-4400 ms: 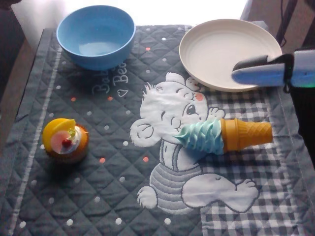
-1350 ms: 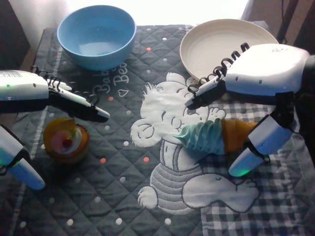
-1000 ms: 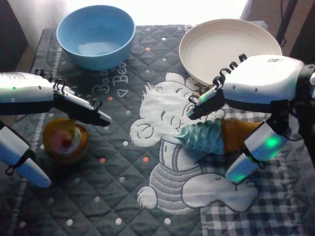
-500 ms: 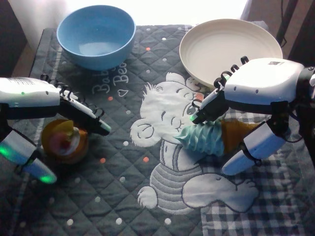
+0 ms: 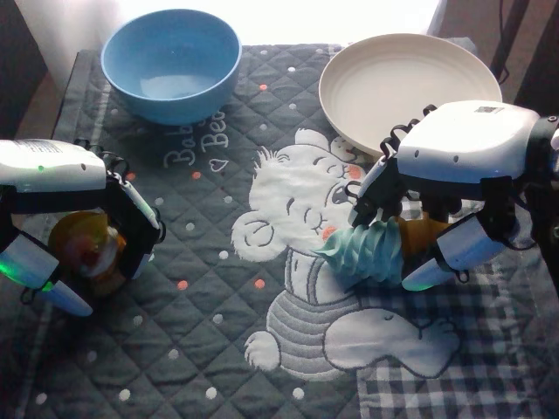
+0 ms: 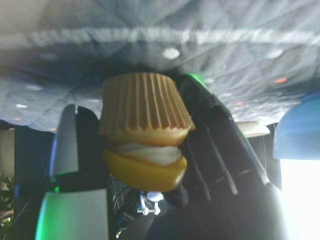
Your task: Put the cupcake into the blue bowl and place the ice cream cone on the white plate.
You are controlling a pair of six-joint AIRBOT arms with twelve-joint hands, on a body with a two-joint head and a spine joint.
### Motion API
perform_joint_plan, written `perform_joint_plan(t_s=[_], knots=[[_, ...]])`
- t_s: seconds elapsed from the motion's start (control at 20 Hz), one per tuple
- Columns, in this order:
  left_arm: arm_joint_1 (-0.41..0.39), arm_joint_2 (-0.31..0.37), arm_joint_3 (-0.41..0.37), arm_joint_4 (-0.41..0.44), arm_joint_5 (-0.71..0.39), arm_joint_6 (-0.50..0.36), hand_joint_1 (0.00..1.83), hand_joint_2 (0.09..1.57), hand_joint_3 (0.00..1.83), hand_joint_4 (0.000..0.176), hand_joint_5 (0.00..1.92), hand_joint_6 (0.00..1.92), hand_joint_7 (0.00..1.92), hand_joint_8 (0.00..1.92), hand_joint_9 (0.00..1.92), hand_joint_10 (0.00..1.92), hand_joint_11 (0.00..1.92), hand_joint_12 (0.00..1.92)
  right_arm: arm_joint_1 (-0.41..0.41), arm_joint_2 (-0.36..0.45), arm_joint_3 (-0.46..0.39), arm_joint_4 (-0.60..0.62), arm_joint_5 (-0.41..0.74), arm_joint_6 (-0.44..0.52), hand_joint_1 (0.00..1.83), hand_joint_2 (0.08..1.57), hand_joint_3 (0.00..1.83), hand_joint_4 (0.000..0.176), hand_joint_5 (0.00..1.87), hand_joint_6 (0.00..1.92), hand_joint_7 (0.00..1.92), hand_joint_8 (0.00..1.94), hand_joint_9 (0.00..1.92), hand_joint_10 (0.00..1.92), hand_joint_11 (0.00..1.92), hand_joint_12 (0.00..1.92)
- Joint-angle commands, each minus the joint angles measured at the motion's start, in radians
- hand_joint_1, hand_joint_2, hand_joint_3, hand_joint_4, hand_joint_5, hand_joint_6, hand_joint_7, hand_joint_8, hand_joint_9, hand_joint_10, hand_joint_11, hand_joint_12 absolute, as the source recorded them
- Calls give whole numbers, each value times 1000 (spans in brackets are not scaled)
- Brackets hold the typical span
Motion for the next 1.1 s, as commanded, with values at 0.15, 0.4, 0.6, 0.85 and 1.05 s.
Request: perform_joint_plan(t_s=[0.15,0.4,0.6,0.85,1.05], knots=[[-15,5,0,-85,-64,28,1359,1143,0,0,932,1208,942,847,780,1261,598,1140,6,0,-8,31,109,-6,1296,1037,0,0,1045,692,1301,609,1558,58,1116,1151],[-97,34,1,-104,-101,28,1361,1135,1,0,953,1167,959,852,782,1233,565,1059,61,29,-37,88,160,-94,1299,1020,1,0,1099,656,1322,556,1551,62,1031,1361],[-180,54,5,-103,-119,28,1381,1073,0,0,1071,949,1089,537,961,1099,793,1153,94,49,-43,198,211,-198,1299,1025,1,0,1080,650,1318,582,1543,68,1022,1324],[-288,46,46,-89,-104,27,1396,1040,0,0,1079,852,1156,455,1117,945,962,1105,198,60,-17,239,234,-218,1275,1070,2,0,996,796,1173,831,1434,60,943,1266],[-383,-12,138,1,-40,-68,1405,1017,2,0,1049,749,1278,376,1199,797,1009,858,223,28,50,250,195,-234,1275,1068,0,0,967,872,1213,726,1422,47,1028,1057]])
